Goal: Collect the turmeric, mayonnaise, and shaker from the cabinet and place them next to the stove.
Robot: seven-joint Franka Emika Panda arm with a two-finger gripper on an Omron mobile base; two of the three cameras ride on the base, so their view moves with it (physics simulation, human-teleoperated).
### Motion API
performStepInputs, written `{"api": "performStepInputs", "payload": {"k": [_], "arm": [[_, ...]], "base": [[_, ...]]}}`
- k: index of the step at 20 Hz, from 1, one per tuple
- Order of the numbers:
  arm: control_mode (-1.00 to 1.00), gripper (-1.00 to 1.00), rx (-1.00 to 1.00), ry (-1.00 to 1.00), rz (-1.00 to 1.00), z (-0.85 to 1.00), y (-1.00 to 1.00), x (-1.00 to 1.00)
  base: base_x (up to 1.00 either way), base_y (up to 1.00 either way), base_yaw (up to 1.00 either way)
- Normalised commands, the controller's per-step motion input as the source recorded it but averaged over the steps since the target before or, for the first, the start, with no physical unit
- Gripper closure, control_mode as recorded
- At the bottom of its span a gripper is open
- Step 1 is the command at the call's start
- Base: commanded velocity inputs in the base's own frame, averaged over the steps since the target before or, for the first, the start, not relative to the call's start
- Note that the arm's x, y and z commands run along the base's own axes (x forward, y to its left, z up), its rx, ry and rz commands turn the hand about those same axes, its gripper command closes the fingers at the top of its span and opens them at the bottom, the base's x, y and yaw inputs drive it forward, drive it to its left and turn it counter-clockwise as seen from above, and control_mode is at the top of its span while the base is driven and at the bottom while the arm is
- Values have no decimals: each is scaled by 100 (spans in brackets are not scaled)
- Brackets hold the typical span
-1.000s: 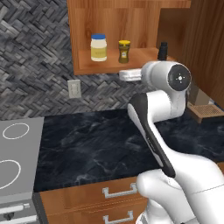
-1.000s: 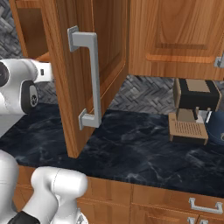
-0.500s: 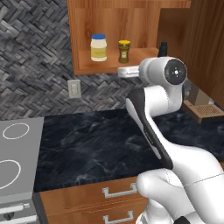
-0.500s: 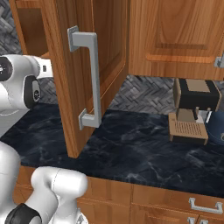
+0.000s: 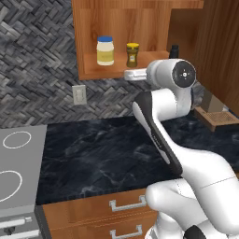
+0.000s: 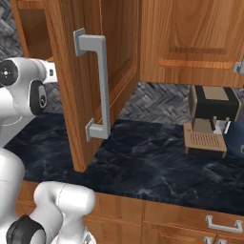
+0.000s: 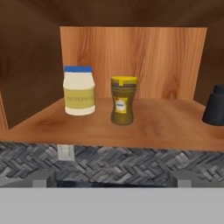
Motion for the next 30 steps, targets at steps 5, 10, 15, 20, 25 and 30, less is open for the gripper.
{"api": "performStepInputs", "payload": {"k": [5,10,15,20,25,30], "arm": [[-100,-100,0,0,0,0,0,37],[-100,-100,0,0,0,1,0,24],[-100,-100,0,0,0,0,-1,5],[-100,-100,0,0,0,0,-1,0],[-100,-100,0,0,0,0,-1,0],[-100,-100,0,0,0,0,-2,5]], "base": [[0,0,0],[0,0,0],[0,0,0],[0,0,0],[0,0,0],[0,0,0]]}}
